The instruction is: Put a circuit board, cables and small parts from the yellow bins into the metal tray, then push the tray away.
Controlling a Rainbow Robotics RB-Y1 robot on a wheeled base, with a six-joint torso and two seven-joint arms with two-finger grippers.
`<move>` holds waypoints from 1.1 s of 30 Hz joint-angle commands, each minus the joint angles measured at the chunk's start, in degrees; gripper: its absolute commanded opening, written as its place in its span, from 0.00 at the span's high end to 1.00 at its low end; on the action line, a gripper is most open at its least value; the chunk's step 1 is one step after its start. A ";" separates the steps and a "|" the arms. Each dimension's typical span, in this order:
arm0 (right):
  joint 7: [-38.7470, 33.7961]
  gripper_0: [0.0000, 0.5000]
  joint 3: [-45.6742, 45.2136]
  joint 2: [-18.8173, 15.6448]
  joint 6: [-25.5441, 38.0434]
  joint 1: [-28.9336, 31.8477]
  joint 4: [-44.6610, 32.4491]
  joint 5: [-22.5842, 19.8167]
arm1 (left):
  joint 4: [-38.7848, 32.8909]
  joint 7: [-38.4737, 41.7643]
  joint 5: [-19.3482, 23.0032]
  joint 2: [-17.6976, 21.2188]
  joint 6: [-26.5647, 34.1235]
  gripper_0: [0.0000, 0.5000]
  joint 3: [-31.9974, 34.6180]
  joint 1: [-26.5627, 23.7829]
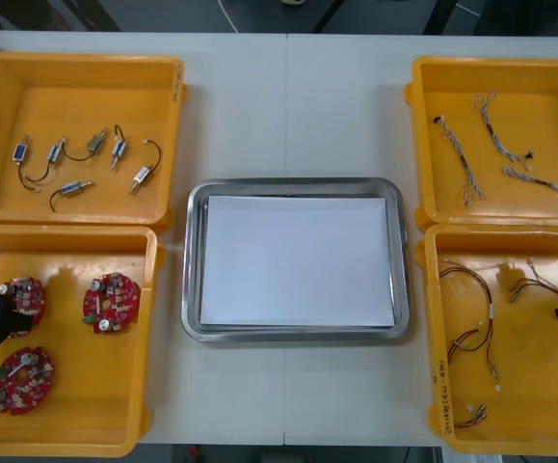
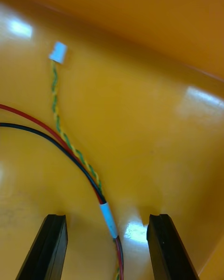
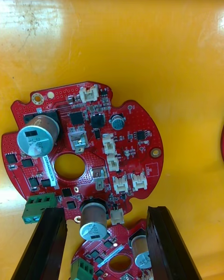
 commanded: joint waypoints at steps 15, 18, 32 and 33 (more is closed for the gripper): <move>1.01 0.59 2.36 -2.06 -0.78 0.82 1.83 -0.10 | -0.01 -6.48 0.77 2.24 -4.07 0.00 -2.85 2.49; 1.01 0.84 2.36 -2.15 -0.78 0.82 1.92 -0.19 | -0.01 -6.48 0.69 2.32 -4.15 0.00 -2.85 2.49; 1.28 1.00 0.34 -2.15 1.16 0.38 0.42 -0.63 | -0.09 -6.30 1.04 2.32 -4.59 1.00 -2.59 2.40; 1.36 1.00 -0.27 -2.15 1.95 0.20 -0.01 -0.54 | -0.09 -6.30 1.04 2.32 -4.59 1.00 -2.50 2.40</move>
